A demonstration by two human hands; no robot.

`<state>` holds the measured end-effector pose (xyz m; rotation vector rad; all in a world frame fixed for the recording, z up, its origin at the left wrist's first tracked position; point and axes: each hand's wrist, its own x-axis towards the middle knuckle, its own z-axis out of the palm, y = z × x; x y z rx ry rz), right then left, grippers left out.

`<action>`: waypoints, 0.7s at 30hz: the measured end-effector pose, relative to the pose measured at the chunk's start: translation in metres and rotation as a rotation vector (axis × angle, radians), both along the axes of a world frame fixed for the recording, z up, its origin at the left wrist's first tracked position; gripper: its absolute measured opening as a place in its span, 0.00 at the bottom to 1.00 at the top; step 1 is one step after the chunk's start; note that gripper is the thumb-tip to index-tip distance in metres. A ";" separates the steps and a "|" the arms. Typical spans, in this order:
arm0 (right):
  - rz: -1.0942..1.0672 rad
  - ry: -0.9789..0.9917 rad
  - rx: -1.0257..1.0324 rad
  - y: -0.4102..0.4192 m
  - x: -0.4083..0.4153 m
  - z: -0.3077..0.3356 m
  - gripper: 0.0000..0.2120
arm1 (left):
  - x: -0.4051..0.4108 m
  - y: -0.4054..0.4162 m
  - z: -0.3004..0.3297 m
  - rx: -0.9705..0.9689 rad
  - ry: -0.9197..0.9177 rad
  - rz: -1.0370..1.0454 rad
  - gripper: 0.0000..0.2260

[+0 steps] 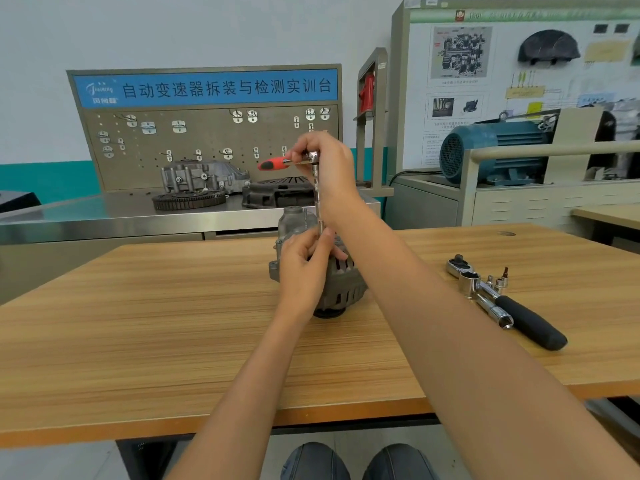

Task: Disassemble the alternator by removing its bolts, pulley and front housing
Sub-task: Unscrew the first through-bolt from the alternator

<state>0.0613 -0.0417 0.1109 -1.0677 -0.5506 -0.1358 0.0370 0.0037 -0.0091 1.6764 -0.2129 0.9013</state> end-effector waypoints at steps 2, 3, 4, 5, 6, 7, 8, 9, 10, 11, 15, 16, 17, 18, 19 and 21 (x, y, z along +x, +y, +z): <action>-0.035 -0.032 0.005 0.001 0.000 -0.002 0.15 | 0.001 0.001 0.001 0.009 -0.007 0.012 0.19; -0.105 -0.080 -0.019 0.002 0.000 -0.005 0.15 | 0.002 0.001 0.001 0.008 -0.003 0.018 0.19; -0.197 -0.142 -0.046 0.004 -0.002 -0.009 0.15 | 0.002 0.001 0.001 0.002 0.002 0.024 0.19; -0.312 -0.220 -0.077 0.007 -0.004 -0.014 0.15 | 0.003 0.000 0.000 -0.015 0.010 0.031 0.19; -0.463 -0.313 -0.127 0.010 -0.004 -0.019 0.13 | 0.003 0.000 0.000 -0.040 0.022 0.041 0.19; -0.638 -0.411 -0.199 0.012 -0.005 -0.023 0.11 | 0.004 0.000 0.000 -0.069 0.039 0.059 0.20; -0.814 -0.489 -0.275 0.015 -0.005 -0.027 0.09 | 0.004 0.000 0.000 -0.095 0.059 0.075 0.20; -0.950 -0.526 -0.327 0.018 -0.005 -0.029 0.08 | 0.005 0.000 0.000 -0.111 0.076 0.084 0.20; -1.012 -0.526 -0.344 0.020 -0.005 -0.029 0.08 | 0.006 0.000 -0.001 -0.120 0.087 0.082 0.19; -1.002 -0.516 -0.337 0.020 -0.006 -0.027 0.08 | 0.006 0.000 -0.001 -0.122 0.094 0.076 0.19; -0.549 -0.343 -0.207 0.015 -0.008 -0.016 0.14 | 0.006 0.001 -0.002 -0.119 0.066 0.013 0.13; -0.414 -0.270 -0.167 0.011 -0.007 -0.012 0.15 | 0.005 0.001 -0.002 -0.110 0.051 -0.010 0.10; -0.288 -0.202 -0.134 0.008 -0.006 -0.009 0.16 | 0.003 0.001 -0.001 -0.096 0.037 -0.028 0.09; -0.166 -0.144 -0.106 0.005 -0.005 -0.006 0.15 | 0.003 0.000 -0.001 -0.073 0.028 -0.032 0.10; -0.058 -0.098 -0.083 0.002 -0.003 -0.003 0.14 | 0.001 0.000 -0.001 -0.042 0.022 -0.023 0.11; 0.048 -0.067 -0.075 0.000 -0.001 -0.002 0.14 | 0.000 0.001 -0.001 0.005 0.001 -0.005 0.14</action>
